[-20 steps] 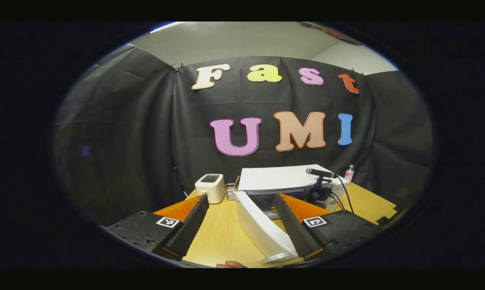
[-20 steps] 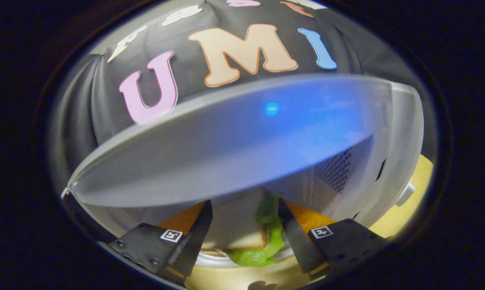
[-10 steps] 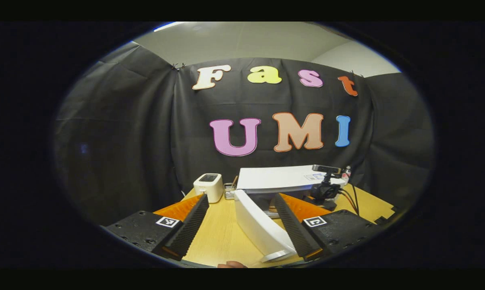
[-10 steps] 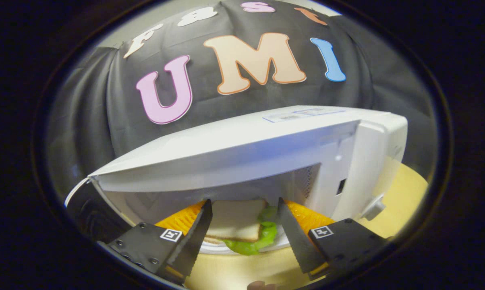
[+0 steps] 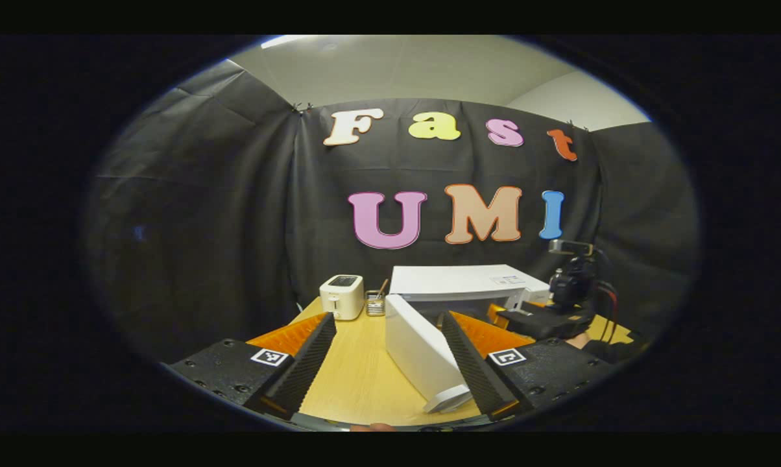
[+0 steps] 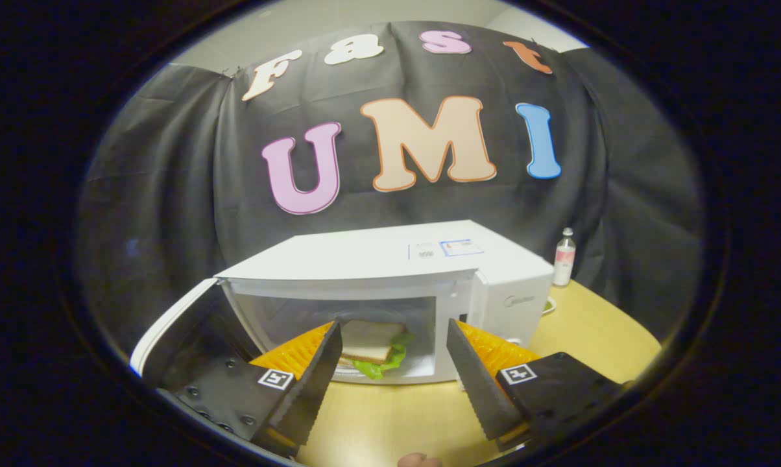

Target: Open the microwave oven with the left hand, put the food in, and close the microwave oven.

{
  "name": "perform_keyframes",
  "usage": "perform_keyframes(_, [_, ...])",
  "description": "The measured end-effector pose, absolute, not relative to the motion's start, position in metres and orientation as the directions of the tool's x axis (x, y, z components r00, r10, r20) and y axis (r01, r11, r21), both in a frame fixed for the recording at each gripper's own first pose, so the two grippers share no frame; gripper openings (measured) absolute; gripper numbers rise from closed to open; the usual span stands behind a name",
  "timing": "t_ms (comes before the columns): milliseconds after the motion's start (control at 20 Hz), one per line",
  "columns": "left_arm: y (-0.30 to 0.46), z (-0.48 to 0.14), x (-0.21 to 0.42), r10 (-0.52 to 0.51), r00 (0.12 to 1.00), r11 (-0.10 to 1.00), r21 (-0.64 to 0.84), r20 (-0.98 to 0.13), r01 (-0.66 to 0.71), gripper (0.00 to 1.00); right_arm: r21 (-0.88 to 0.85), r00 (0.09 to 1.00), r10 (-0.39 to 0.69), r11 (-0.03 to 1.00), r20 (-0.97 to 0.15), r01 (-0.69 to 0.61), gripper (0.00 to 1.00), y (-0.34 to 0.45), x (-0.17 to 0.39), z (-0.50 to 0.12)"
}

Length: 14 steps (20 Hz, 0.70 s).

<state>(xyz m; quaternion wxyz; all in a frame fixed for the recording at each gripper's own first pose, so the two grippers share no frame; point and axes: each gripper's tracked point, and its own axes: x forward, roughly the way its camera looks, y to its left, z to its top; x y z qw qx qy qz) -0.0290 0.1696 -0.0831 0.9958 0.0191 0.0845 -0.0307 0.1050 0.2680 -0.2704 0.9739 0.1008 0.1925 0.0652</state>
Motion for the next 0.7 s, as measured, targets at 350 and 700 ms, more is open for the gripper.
perform_keyframes(350, [0.168,-0.120,-0.067,-0.114,0.975,0.987,0.089,-0.189,0.132,0.94,0.193,0.942,0.155,0.976,-0.296,-0.100,0.92,0.212,0.037,-0.195])
perform_keyframes(700, [0.157,-0.190,-0.084,-0.166,0.941,0.984,0.008,-0.295,0.176,0.94,0.117,0.965,0.077,0.992,-0.249,-0.049,0.92,0.148,0.014,-0.143])
